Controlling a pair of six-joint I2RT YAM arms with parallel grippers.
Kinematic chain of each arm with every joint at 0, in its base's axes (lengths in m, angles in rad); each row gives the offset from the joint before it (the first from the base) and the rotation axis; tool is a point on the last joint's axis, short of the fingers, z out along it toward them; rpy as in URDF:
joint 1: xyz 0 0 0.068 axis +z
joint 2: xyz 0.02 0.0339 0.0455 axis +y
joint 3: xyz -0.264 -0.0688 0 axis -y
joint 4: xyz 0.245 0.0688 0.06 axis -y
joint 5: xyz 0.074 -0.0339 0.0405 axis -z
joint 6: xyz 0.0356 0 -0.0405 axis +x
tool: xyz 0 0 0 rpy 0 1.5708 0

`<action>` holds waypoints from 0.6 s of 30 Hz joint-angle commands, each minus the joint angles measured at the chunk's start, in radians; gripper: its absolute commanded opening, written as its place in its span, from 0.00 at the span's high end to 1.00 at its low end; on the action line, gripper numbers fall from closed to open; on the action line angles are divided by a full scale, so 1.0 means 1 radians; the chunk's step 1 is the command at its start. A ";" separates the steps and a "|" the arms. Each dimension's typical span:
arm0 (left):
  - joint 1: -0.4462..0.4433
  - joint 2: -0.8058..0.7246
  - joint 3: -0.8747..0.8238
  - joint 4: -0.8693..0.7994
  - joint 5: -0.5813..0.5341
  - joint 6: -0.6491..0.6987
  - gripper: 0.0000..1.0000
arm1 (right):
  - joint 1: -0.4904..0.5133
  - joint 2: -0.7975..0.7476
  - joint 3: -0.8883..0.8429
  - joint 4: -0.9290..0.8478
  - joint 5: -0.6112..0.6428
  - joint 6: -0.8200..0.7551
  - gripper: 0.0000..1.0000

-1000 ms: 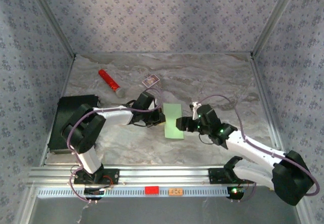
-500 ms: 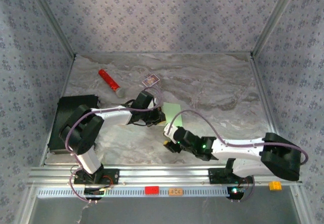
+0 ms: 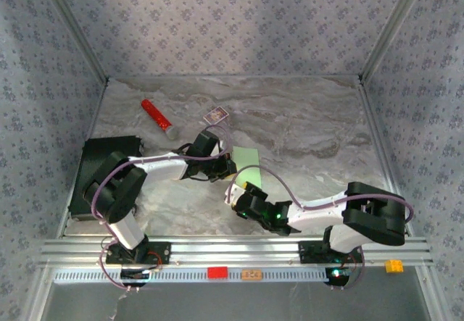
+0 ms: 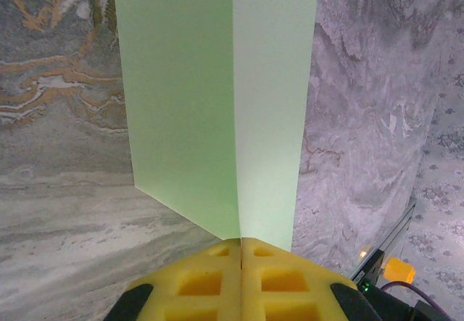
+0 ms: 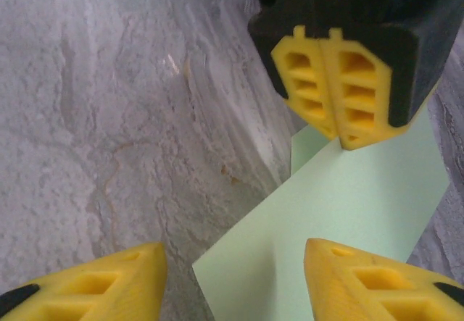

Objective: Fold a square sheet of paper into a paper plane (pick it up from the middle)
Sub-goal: Third fold the triangle at the center of the table.

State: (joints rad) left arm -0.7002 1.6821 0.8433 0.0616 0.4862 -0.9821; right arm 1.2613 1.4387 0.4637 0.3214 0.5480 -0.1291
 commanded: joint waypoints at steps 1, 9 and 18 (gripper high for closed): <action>0.006 -0.025 -0.005 0.017 0.011 -0.006 1.00 | 0.007 0.005 0.002 0.023 0.027 0.007 0.52; 0.006 -0.030 -0.003 0.010 0.009 -0.003 1.00 | 0.006 -0.022 -0.026 0.017 0.024 0.027 0.65; 0.007 -0.024 0.001 0.009 0.014 -0.002 1.00 | 0.004 -0.049 -0.048 0.022 0.030 0.040 0.78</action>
State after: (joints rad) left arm -0.7002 1.6825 0.8433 0.0639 0.4862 -0.9821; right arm 1.2621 1.4067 0.4339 0.3321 0.5617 -0.1101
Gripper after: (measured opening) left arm 0.042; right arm 0.229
